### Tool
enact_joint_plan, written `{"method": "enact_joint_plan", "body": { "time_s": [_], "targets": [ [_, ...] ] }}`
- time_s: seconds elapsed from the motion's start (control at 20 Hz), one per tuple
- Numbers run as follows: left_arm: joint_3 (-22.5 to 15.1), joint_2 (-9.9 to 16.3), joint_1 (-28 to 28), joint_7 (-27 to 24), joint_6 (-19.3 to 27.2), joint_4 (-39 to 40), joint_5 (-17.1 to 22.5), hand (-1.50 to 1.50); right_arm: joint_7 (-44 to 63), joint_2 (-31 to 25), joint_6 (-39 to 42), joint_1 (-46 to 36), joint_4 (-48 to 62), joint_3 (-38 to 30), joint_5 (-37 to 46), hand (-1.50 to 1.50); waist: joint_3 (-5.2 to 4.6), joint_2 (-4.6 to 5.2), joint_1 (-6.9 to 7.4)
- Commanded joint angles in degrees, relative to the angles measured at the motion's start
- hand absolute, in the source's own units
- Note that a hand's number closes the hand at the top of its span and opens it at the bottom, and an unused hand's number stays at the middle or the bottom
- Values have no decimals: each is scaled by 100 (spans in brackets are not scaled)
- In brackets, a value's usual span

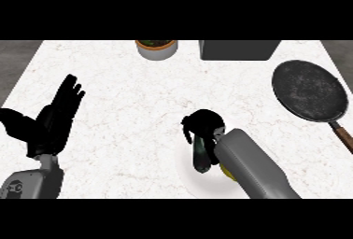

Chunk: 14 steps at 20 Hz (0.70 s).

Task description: Pick the eggplant from the plate and place it in the pan

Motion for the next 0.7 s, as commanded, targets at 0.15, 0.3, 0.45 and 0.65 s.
{"method": "enact_joint_plan", "body": {
  "time_s": [0.15, 0.3, 0.45, 0.65],
  "targets": [
    [119, 56, -208, 310, 35, -67, 40, 0, -564, 159, -477, 192, 635, -68, 93, 150, 35, 87, 34],
    [-163, -132, 67, 284, 158, -346, -209, 0, -235, 91, -445, 334, 224, -315, -11, 150, 34, 71, 9],
    [291, 86, 159, -274, -172, 158, 119, 0, 361, -419, -699, 1067, -815, -572, -32, 150, 28, 38, -145],
    [330, 257, 207, 261, -138, -363, 163, 0, 843, -890, -941, 1758, -2084, -831, 17, 150, 30, -3, -179]
  ]
}}
